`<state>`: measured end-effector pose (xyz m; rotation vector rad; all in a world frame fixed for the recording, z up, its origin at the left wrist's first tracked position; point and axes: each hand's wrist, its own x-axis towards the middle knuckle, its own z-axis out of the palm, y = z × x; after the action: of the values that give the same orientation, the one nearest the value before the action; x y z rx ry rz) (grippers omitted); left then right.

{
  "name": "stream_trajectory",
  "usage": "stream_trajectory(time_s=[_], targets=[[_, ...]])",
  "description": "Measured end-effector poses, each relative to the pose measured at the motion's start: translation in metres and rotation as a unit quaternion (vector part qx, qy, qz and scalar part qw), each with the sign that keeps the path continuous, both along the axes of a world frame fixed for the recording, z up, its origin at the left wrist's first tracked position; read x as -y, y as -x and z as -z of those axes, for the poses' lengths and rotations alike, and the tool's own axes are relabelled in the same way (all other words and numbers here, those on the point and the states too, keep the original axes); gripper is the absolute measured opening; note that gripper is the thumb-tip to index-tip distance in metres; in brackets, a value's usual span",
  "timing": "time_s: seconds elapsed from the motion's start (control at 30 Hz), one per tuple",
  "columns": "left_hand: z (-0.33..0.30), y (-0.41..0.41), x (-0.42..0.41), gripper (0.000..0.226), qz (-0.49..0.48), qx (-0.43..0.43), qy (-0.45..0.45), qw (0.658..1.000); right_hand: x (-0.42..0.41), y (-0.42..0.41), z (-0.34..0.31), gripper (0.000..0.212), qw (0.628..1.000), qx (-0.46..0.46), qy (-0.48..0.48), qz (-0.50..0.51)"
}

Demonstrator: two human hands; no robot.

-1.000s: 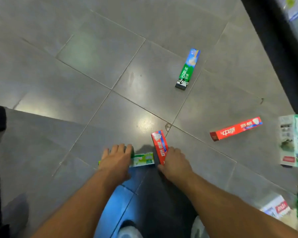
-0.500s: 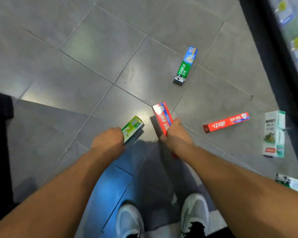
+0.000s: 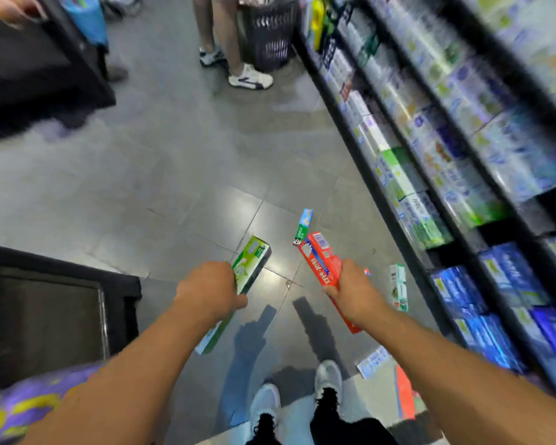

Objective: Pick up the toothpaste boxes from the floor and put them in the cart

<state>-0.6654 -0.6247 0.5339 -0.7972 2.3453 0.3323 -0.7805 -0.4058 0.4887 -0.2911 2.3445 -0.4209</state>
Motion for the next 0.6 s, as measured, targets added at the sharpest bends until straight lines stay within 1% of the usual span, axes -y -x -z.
stream_trajectory(time_s=[0.1, 0.17, 0.23, 0.33, 0.47, 0.6], targets=[[-0.106, 0.011, -0.008, 0.047, 0.049, -0.026, 0.005, 0.998, -0.017, 0.004, -0.102, 0.046, 0.999, -0.032, 0.010, 0.009], [-0.159, 0.019, -0.015, 0.046, 0.096, -0.045, 0.023, 0.994, -0.028, 0.002, -0.160, 0.045, 0.998, -0.059, 0.002, 0.005], [-0.203, 0.027, -0.024, 0.042, 0.127, -0.071, 0.037, 0.989, -0.040, 0.002, -0.205, 0.047, 0.995, -0.097, -0.005, 0.008], [-0.248, 0.041, -0.043, 0.037, 0.194, -0.108, 0.054, 0.974, -0.065, -0.008, -0.255, 0.049, 0.989, -0.141, -0.004, 0.050], [-0.287, 0.061, -0.083, 0.033, 0.272, -0.142, 0.055, 0.950, -0.108, -0.028, -0.296, 0.057, 0.978, -0.178, -0.019, 0.107], [-0.320, 0.072, -0.143, 0.033, 0.360, -0.167, 0.052, 0.917, -0.165, -0.061, -0.325, 0.051, 0.961, -0.223, -0.060, 0.153]])
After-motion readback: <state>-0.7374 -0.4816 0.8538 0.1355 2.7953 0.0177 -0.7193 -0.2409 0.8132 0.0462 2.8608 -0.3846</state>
